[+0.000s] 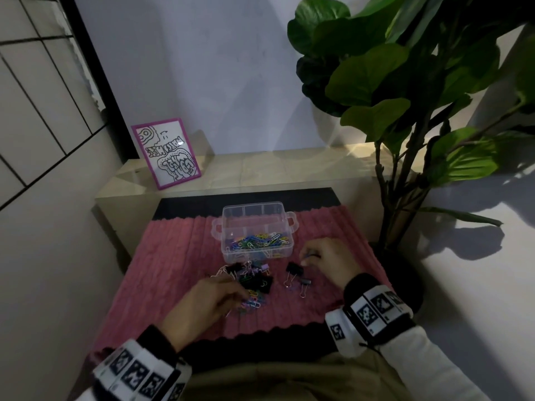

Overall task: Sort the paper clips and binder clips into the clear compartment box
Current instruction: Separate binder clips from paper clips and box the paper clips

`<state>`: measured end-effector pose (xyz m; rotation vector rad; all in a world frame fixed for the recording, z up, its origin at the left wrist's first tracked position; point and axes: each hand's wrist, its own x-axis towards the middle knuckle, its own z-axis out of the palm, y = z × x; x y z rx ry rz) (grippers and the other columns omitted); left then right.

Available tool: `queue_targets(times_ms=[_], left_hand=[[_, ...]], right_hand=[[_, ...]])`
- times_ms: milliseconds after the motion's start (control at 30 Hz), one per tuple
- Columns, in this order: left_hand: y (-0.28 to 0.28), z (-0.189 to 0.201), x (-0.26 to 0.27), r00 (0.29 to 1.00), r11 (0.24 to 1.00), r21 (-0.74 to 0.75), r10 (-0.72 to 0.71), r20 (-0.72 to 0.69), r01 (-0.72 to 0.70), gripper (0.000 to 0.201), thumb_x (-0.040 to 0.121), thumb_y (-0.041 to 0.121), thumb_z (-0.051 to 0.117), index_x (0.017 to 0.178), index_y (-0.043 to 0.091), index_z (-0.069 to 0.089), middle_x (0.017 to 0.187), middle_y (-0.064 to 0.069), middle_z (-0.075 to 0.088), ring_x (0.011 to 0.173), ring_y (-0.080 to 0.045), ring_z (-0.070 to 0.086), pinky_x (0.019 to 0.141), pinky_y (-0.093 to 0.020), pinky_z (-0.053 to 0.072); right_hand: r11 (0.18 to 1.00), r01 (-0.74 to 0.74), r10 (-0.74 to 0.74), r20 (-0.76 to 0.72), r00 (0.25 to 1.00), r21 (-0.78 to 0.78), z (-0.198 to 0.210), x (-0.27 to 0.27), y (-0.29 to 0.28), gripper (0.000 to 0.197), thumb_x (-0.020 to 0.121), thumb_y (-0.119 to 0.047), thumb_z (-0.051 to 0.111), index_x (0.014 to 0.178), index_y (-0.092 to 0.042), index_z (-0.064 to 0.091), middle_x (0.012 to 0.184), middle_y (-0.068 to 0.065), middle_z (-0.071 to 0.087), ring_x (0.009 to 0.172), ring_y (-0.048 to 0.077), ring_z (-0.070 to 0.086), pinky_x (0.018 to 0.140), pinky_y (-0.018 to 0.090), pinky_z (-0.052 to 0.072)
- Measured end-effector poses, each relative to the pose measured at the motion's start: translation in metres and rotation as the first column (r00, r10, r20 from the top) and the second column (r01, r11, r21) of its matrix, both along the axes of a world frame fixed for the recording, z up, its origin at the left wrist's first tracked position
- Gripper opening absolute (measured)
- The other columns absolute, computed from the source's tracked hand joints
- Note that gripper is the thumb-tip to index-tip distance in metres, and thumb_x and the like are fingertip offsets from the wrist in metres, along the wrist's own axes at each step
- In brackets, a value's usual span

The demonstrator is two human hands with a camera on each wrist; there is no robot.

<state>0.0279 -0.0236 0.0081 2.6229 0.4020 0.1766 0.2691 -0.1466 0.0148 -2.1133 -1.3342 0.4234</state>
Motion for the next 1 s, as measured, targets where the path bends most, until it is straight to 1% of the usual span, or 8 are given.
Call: queue_targets(times_ms=[100,167,300,367,533,667,733,1000], left_hand=[[-0.012,-0.01,0.014,0.999,0.995,0.1,-0.025,-0.036,0.029,0.029,0.089,0.02,0.053,0.116,0.03,0.058,0.113,0.01,0.054,0.1,-0.007,0.056,0.086,-0.024,0.047],[-0.02,-0.013,0.022,0.998,0.986,0.163,-0.019,-0.067,0.03,0.035,0.087,0.013,0.051,0.12,0.025,0.055,0.117,0.004,0.054,0.104,-0.013,0.056,0.084,-0.03,0.05],[-0.025,-0.016,0.024,0.988,0.941,0.329,-0.034,-0.149,0.082,0.033,0.058,0.016,0.071,0.086,0.026,0.057,0.084,0.008,0.061,0.071,-0.009,0.064,0.042,-0.019,0.046],[-0.026,-0.018,0.026,0.99,0.93,0.359,-0.031,-0.138,0.079,0.032,0.055,0.017,0.074,0.078,0.025,0.053,0.078,0.008,0.058,0.067,-0.01,0.062,0.04,-0.02,0.042],[-0.021,-0.018,0.028,0.999,0.985,0.168,-0.035,-0.036,0.041,0.012,0.08,0.015,0.049,0.089,0.018,0.057,0.097,-0.001,0.058,0.09,-0.018,0.057,0.069,-0.035,0.05],[-0.011,-0.011,0.025,0.995,0.992,-0.128,0.017,0.1,-0.004,0.006,0.076,0.019,0.064,0.077,0.024,0.063,0.078,0.018,0.062,0.075,0.003,0.058,0.073,-0.014,0.044],[-0.006,-0.007,0.024,0.975,0.945,-0.306,0.166,0.145,-0.115,0.009,0.075,0.011,0.071,0.073,0.02,0.069,0.065,0.023,0.064,0.066,0.007,0.059,0.066,-0.004,0.041],[0.022,0.016,0.024,0.892,0.634,-0.753,0.427,0.15,-0.177,0.008,0.082,-0.002,0.06,0.079,0.004,0.065,0.059,0.0,0.067,0.055,-0.007,0.063,0.055,-0.015,0.052]], right_hand=[[0.991,-0.126,0.123,-0.065,0.99,-0.047,0.002,-0.013,0.001,0.012,0.076,0.005,0.062,0.078,-0.004,0.069,0.068,0.001,0.066,0.062,0.015,0.063,0.056,0.018,0.048],[0.97,-0.212,0.218,0.046,0.975,-0.12,-0.004,-0.021,0.002,0.013,0.074,0.003,0.063,0.081,-0.006,0.07,0.084,0.008,0.069,0.078,0.019,0.065,0.067,0.022,0.045],[0.926,-0.297,0.352,0.25,0.902,-0.232,-0.015,-0.035,0.0,0.015,0.079,0.001,0.055,0.091,-0.006,0.062,0.104,0.01,0.059,0.1,0.026,0.056,0.076,0.034,0.042],[0.913,-0.307,0.386,0.33,0.861,-0.267,-0.014,-0.039,0.0,0.014,0.082,-0.002,0.05,0.092,-0.006,0.059,0.105,0.01,0.057,0.103,0.026,0.052,0.075,0.037,0.043],[0.883,-0.412,0.469,0.368,0.803,-0.225,-0.013,-0.033,0.002,0.012,0.077,-0.001,0.054,0.083,-0.006,0.063,0.092,0.013,0.063,0.098,0.03,0.056,0.076,0.04,0.048],[0.924,-0.339,0.37,0.193,0.909,-0.174,-0.009,-0.017,0.0,0.012,0.076,-0.007,0.063,0.082,-0.016,0.068,0.089,0.001,0.069,0.089,0.013,0.058,0.08,0.029,0.044],[0.963,-0.26,0.26,0.0,0.966,-0.069,-0.004,-0.008,0.002,0.01,0.073,-0.005,0.07,0.077,-0.015,0.07,0.08,0.002,0.072,0.078,0.012,0.063,0.077,0.032,0.051],[0.986,-0.106,0.142,-0.302,0.943,0.131,0.03,0.007,0.017,0.019,0.074,0.002,0.07,0.067,-0.016,0.067,0.083,0.023,0.069,0.073,0.027,0.065,0.072,0.038,0.056]])
